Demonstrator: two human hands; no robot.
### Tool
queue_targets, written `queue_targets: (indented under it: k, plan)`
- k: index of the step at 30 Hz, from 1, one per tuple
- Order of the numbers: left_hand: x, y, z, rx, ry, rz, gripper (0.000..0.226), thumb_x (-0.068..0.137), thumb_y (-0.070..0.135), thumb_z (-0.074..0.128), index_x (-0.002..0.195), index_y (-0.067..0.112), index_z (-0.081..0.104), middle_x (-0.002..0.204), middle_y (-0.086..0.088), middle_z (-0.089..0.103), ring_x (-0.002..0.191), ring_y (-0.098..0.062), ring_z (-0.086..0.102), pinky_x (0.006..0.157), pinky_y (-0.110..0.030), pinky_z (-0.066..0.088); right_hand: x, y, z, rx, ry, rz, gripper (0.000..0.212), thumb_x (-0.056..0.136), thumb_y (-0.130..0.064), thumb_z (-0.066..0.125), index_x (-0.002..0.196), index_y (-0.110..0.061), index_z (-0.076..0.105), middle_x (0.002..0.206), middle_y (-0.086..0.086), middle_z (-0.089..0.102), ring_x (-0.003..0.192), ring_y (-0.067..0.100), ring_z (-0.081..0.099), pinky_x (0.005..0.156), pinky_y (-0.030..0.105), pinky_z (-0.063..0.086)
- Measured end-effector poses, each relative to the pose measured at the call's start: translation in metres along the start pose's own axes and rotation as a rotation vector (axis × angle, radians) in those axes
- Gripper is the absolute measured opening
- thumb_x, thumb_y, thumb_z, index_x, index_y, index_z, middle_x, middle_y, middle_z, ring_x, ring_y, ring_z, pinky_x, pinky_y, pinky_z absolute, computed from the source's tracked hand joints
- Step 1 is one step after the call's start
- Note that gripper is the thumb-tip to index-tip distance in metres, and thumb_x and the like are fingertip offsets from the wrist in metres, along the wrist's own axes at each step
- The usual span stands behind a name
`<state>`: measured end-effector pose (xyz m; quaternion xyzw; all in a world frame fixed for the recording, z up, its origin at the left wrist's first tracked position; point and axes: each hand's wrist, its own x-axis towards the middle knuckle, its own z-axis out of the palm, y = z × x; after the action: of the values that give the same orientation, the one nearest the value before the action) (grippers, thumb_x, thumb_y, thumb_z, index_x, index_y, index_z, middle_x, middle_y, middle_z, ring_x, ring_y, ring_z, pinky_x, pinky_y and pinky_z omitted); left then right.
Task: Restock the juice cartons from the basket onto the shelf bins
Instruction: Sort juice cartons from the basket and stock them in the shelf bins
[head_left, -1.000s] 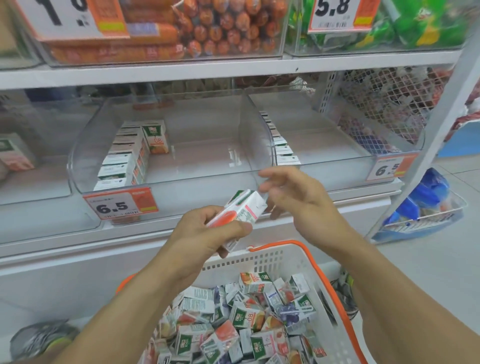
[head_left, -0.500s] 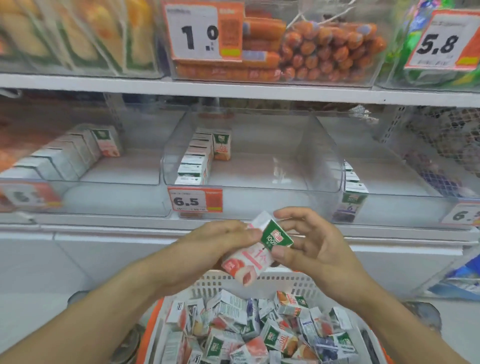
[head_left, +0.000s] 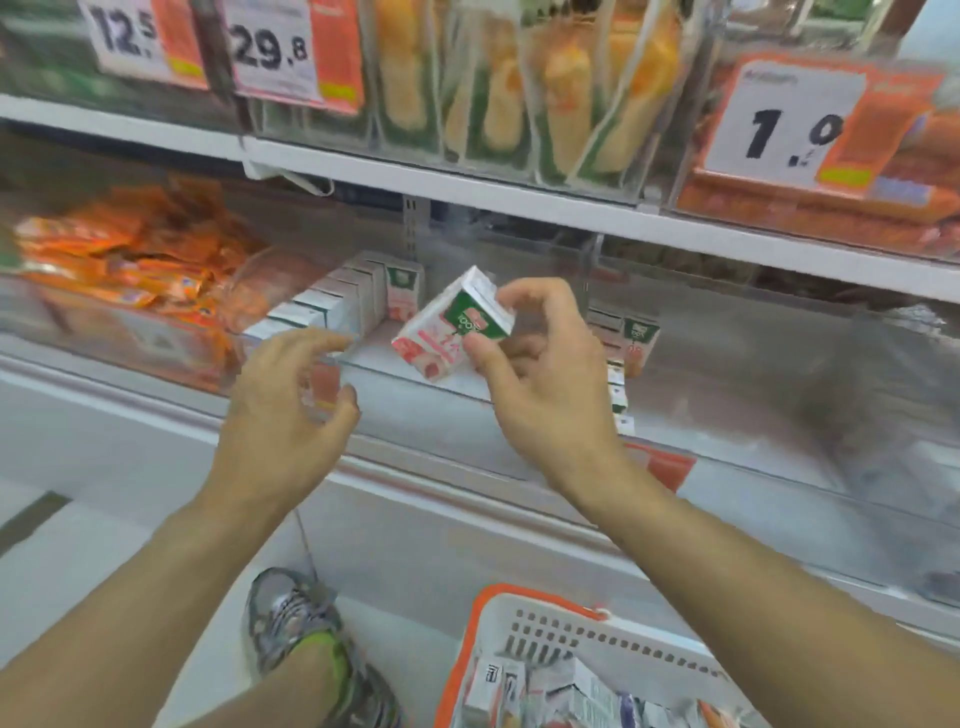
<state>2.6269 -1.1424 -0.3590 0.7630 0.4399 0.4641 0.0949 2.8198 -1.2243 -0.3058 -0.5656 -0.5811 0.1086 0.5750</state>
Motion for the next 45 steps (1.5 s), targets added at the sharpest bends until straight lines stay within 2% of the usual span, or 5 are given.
queue_targets:
  k: [12, 20, 29, 36, 45]
  plan:
    - [0.008, -0.023, 0.025, 0.003, 0.067, -0.059, 0.019, 0.080, 0.024, 0.075, 0.099, 0.022, 0.071, 0.099, 0.007, 0.056, 0.104, -0.017, 0.045, 0.093, -0.023, 0.032, 0.177, 0.101, 0.144, -0.610, -0.214, 0.255, 0.049, 0.081, -0.006, 0.071, 0.126, -0.011, 0.053, 0.131, 0.009, 0.056, 0.118, 0.028, 0.056, 0.094, 0.030, 0.045]
    - [0.005, -0.022, 0.028, 0.055, 0.068, -0.053, 0.025, 0.078, 0.024, 0.080, 0.100, 0.022, 0.069, 0.101, 0.006, 0.056, 0.104, -0.018, 0.045, 0.091, -0.029, 0.036, 0.177, 0.103, 0.149, -0.691, -0.280, 0.444, 0.077, 0.088, -0.010, 0.068, 0.150, -0.009, 0.022, 0.160, 0.026, 0.003, 0.133, 0.042, 0.045, 0.101, 0.035, 0.045]
    - [-0.010, 0.027, 0.017, -0.058, 0.035, -0.043, 0.031, 0.079, 0.021, 0.057, 0.109, 0.019, 0.064, 0.107, 0.006, 0.055, 0.104, -0.017, 0.050, 0.087, -0.030, 0.042, 0.029, 0.015, 0.022, -0.388, -0.214, -0.013, 0.013, 0.083, -0.012, 0.066, 0.089, -0.024, 0.063, 0.093, -0.006, 0.060, 0.073, 0.007, 0.060, 0.073, 0.022, 0.048]
    - [-0.093, 0.083, 0.046, -0.303, -0.527, 0.035, 0.010, 0.083, 0.009, 0.067, 0.088, 0.017, 0.069, 0.081, 0.007, 0.067, 0.078, -0.009, 0.061, 0.066, -0.005, 0.038, -0.137, 0.047, -0.089, -0.271, -0.279, 0.374, 0.017, 0.086, -0.015, 0.069, 0.087, -0.030, 0.062, 0.076, -0.008, 0.065, 0.062, 0.016, 0.065, 0.065, 0.046, 0.057]
    - [-0.267, 0.068, 0.096, -0.186, -1.158, -0.061, 0.017, 0.085, 0.023, 0.072, 0.101, 0.023, 0.065, 0.092, 0.016, 0.058, 0.083, -0.003, 0.055, 0.075, -0.020, 0.043, -0.311, 0.126, -0.155, -0.246, -0.606, 0.788, 0.007, 0.092, -0.018, 0.065, 0.092, -0.025, 0.065, 0.088, -0.004, 0.064, 0.068, 0.002, 0.059, 0.073, 0.038, 0.054]
